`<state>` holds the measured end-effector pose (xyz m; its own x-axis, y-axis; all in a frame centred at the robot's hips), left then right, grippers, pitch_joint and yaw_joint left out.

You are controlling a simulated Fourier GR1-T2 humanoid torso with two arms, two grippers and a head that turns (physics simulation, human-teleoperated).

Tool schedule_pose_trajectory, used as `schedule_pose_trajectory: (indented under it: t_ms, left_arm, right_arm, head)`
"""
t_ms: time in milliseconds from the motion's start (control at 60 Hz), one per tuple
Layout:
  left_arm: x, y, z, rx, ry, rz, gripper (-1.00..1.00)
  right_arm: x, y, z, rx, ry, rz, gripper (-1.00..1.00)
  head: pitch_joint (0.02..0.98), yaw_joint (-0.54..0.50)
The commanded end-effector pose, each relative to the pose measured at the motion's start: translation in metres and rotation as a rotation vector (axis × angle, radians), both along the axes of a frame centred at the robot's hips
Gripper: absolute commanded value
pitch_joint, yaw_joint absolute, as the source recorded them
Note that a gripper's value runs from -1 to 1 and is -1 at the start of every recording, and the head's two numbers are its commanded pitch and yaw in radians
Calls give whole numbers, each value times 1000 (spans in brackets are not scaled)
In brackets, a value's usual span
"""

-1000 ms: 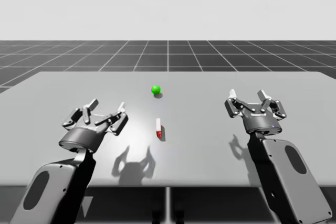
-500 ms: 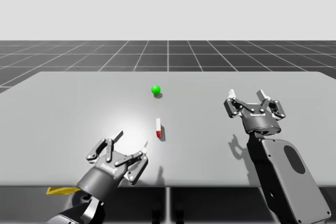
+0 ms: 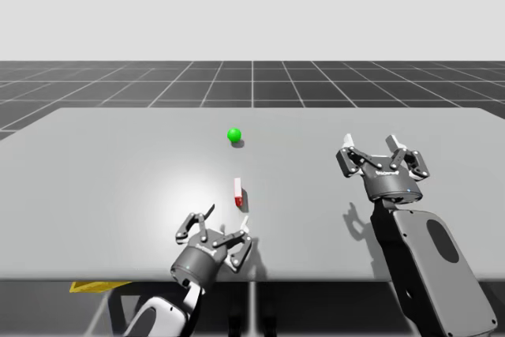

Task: Watch the red light. When it turns green, pick up the object.

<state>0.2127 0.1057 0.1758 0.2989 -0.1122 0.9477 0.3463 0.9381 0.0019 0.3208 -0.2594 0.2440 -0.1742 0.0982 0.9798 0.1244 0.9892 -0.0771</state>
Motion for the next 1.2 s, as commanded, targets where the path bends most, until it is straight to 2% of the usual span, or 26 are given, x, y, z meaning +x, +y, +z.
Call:
schedule_pose_trajectory:
  t_ms: [17, 233, 283, 367, 617, 633, 650, 667, 700, 933, 1200]
  left_arm:
    - [15, -14, -7, 14, 14, 24, -1000]
    - [41, -27, -8, 35, 40, 77, -1000]
    - [49, -30, -10, 50, 39, 92, -1000]
    - [59, -33, -13, 48, 71, 113, -1000]
    - [68, -37, -23, 61, 117, 139, -1000]
    - [68, -37, -24, 68, 113, 143, -582]
    - [67, -37, -26, 67, 113, 139, 22]
    - [67, -37, -26, 68, 117, 133, 794]
    - [66, -37, -27, 67, 120, 124, 979]
    - [63, -39, -30, 81, 131, 97, 1000]
    - [60, -40, -31, 92, 131, 84, 1000]
  right_arm:
    - [-1, 0, 0, -2, -2, -1, -1000]
    - [-1, 0, 1, -1, -3, -1, -1000]
    - [-1, 0, 1, 0, -4, -2, -1000]
    - [-2, -1, 2, 1, -6, -3, -1000]
    - [-2, -1, 3, 2, -9, -4, -1000]
    - [-2, -1, 3, 2, -9, -4, -1000]
    - [-2, -1, 3, 2, -9, -4, -1000]
    - [-2, -1, 3, 2, -9, -5, -1000]
    - [-2, -1, 3, 2, -9, -5, -1000]
    - [-2, -1, 4, 5, -11, -7, -1000]
    - [-3, -3, 5, 9, -15, -13, -1000]
  head:
    - [829, 102]
    - [827, 103]
    - [828, 100]
    - [827, 98]
    - [821, 95]
    - [820, 95]
    - [820, 95]
    - [820, 95]
    - [819, 94]
    - [779, 95]
    - [556, 97]
